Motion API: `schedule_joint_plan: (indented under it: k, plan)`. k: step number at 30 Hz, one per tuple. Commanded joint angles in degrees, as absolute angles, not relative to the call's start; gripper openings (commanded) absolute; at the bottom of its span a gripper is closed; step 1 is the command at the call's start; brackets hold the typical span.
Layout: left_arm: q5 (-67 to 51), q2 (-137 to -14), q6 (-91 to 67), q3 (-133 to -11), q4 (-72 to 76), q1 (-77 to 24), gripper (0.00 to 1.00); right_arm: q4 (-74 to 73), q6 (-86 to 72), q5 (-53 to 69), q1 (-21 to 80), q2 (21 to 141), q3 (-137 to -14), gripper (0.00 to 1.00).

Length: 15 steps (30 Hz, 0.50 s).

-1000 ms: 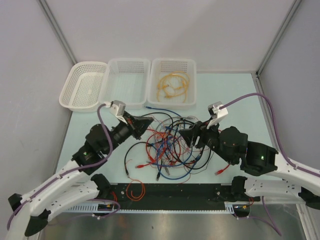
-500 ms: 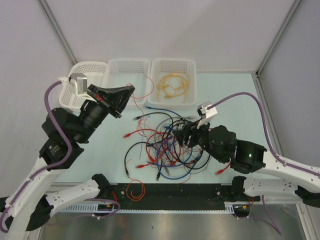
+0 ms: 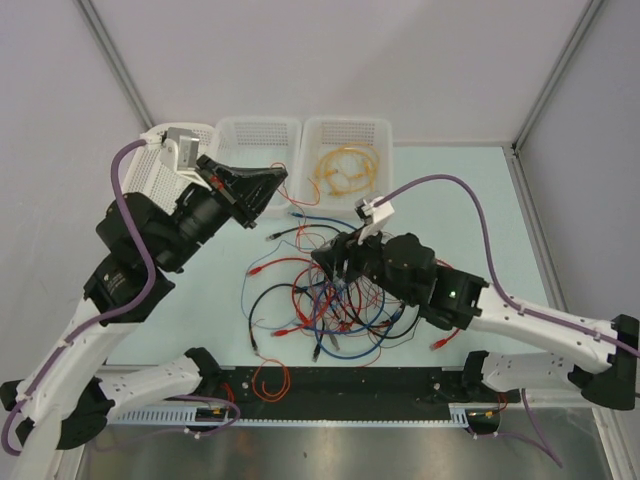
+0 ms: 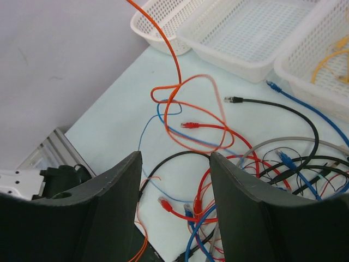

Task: Untangle the cables

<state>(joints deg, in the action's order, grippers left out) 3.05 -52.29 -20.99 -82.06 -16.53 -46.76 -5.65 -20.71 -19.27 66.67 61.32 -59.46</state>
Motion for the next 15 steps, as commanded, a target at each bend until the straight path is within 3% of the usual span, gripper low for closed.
schedule_joint_plan:
  k: [1,4,15]
  plan:
    - [0.5,-52.4,-22.1,-85.4,-16.8,-47.0,0.0,1.5,-21.1,-13.6,63.6,65.6,-59.4,0.58]
    - [0.6,-52.5,-21.9,-85.9,-17.7,-47.0,0.0,3.7,-22.9,-9.3,62.2,66.4,-59.3,0.59]
    - [1.1,-53.2,-20.9,-90.4,-18.1,-46.9,0.0,3.9,-23.4,-12.3,63.9,68.5,-54.6,0.59]
